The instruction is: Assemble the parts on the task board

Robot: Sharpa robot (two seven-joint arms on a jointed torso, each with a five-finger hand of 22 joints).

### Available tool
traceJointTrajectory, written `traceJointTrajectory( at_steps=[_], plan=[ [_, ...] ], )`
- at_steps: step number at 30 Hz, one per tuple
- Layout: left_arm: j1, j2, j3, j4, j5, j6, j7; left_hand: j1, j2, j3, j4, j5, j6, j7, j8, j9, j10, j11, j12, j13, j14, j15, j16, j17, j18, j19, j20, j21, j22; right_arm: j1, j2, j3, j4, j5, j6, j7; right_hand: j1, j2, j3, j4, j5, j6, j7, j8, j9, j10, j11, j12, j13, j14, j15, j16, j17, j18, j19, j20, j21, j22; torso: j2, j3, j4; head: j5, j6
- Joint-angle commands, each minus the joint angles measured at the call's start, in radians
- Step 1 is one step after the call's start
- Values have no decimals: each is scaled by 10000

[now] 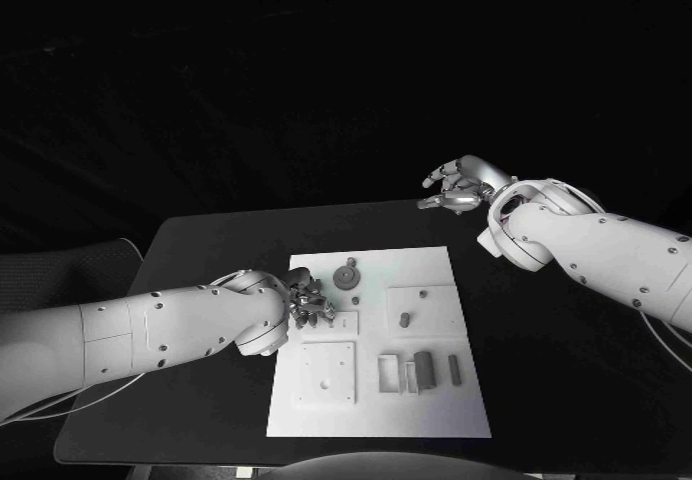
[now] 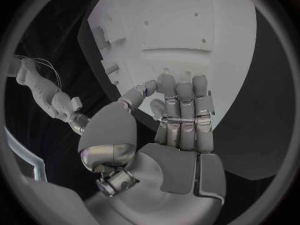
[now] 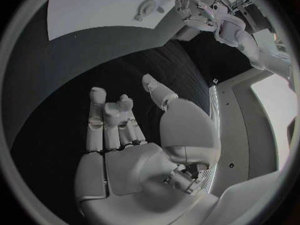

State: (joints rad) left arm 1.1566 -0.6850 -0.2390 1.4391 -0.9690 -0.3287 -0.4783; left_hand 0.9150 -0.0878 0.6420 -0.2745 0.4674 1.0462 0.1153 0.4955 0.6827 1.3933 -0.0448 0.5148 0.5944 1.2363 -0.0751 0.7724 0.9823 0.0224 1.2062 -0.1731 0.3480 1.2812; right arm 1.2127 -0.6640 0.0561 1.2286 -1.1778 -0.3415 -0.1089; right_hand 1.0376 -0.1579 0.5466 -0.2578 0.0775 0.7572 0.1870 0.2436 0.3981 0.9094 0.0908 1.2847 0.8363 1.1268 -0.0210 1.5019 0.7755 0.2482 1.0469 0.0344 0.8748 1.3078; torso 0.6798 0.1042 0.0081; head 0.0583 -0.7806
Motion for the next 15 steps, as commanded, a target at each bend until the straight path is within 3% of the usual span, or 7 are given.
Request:
traceJointTrajectory(
  at_steps=[1,15],
  plan=[
    [-59,25,2,-21,-332,-333,83,11,116,64,2,70,1166,-1070,74,853,-143,-169,49,6,-36,-25,37,-18,178,68,-13,55,16,2,-1,8,16,4,97,76,0,20,-46,1,28,-49,134,58,10,-25,-36,42,-17,-9,2,38,1,136,17,-73,-9,189,1,2,9,-7,-15],
    [-126,95,2,-43,-307,-198,68,-10,90,60,9,74,1192,-1085,108,862,-131,-186,114,0,-22,-40,134,-100,181,105,-25,72,70,2,5,8,18,22,124,61,-23,29,-57,16,28,-52,134,61,10,-26,-36,47,-26,-10,2,40,-1,136,17,-70,-9,187,8,-3,-1,-17,-47]
  ],
)
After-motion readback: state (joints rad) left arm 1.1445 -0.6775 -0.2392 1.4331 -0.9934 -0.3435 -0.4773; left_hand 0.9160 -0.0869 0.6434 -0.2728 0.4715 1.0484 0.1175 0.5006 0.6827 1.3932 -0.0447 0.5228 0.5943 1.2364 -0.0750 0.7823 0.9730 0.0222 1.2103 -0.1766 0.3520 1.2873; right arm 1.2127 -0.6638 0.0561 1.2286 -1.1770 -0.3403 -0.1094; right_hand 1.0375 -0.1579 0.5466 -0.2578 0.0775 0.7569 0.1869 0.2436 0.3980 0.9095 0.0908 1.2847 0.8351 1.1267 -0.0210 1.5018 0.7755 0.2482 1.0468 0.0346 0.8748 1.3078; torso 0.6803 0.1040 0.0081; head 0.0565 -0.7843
